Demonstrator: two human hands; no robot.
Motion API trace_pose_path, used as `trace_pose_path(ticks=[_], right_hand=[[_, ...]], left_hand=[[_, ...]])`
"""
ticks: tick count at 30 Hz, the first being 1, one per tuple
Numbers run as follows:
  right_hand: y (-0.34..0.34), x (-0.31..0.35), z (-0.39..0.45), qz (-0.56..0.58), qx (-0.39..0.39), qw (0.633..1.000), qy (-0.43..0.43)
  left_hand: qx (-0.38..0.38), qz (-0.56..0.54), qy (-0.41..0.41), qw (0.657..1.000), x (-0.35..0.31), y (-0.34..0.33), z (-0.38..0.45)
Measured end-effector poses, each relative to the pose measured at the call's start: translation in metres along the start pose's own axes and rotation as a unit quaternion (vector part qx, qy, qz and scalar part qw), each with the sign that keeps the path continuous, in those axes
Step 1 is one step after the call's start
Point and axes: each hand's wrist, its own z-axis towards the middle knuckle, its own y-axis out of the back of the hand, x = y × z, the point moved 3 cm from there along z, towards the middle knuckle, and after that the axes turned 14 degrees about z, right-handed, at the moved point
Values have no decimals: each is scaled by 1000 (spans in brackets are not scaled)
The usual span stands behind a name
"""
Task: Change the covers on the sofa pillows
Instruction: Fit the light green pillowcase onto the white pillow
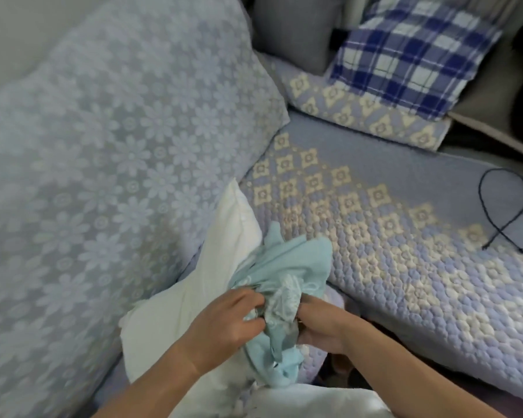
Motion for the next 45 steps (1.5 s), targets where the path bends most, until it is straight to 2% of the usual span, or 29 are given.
trace_pose_path(ticks=[3,5,7,8,10,13,14,15,16,17,18,20,21,22,24,25,26,29,30,32,33,35,37,39,41,42,43,45], right_hand=[[-21,-17,-12,50,2,998,-33],[-39,-21,-21,5,21,998,-51],[-74,-15,-33,-44,50,997,-27],[-85,-8,-39,-46,48,998,7],[-110,10,-57,-48,32,993,98],[-165,50,-92,-54,64,969,233],[-180,61,-102,-56,77,959,268],[-193,69,-108,-64,83,951,292],[-204,73,-109,-76,87,948,298],[-207,75,-107,-87,81,948,295],[-209,74,-105,-97,74,950,288],[-207,68,-101,-113,55,954,273],[-204,62,-97,-130,48,955,263],[-204,58,-96,-164,48,952,254],[-203,55,-93,-255,44,930,261],[-204,56,-91,-298,39,914,272],[-206,59,-92,-331,33,899,284],[-214,70,-99,-383,49,871,303],[-216,72,-100,-389,61,868,304],[-221,68,-105,-410,94,856,301],[-223,63,-107,-434,105,842,304],[-226,55,-111,-464,115,818,321],[-222,57,-115,-424,99,832,344],[-217,61,-121,-373,93,854,349],[-216,57,-122,-366,95,862,339],[-218,52,-119,-372,95,863,329],[-221,46,-116,-378,96,865,317],[-229,36,-108,-382,97,872,290]], left_hand=[[-21,11,65,998,-10,26,-32],[-27,-2,74,997,-21,34,-42],[-41,-57,147,987,-22,57,-52],[-59,-101,207,971,-18,72,-48],[-105,-203,332,915,-4,116,-42],[-224,-300,428,823,15,184,-33],[-250,-309,443,804,17,200,-32],[-277,-290,447,800,18,208,-37],[-291,-253,463,798,17,215,-46],[-291,-258,488,782,17,211,-58],[-296,-315,514,741,18,203,-73],[-310,-513,552,579,14,195,-89],[-281,-556,581,524,11,187,-94],[-240,-545,616,515,6,180,-96],[-170,-465,664,560,0,175,-94],[-180,-453,671,559,-3,179,-88],[-209,-481,662,535,-5,183,-84],[-294,-684,570,347,-9,197,-85],[-305,-721,545,299,-10,202,-89],[-299,-755,516,274,-8,203,-99],[-296,-751,519,280,-3,203,-102],[-293,-703,560,327,13,203,-112],[-294,-606,645,361,29,194,-139],[-240,-423,767,419,36,175,-184],[-132,-227,846,464,28,148,-221],[-74,-161,855,487,21,135,-230],[-47,-125,851,508,12,129,-227],[-92,-80,832,541,-6,132,-212]])
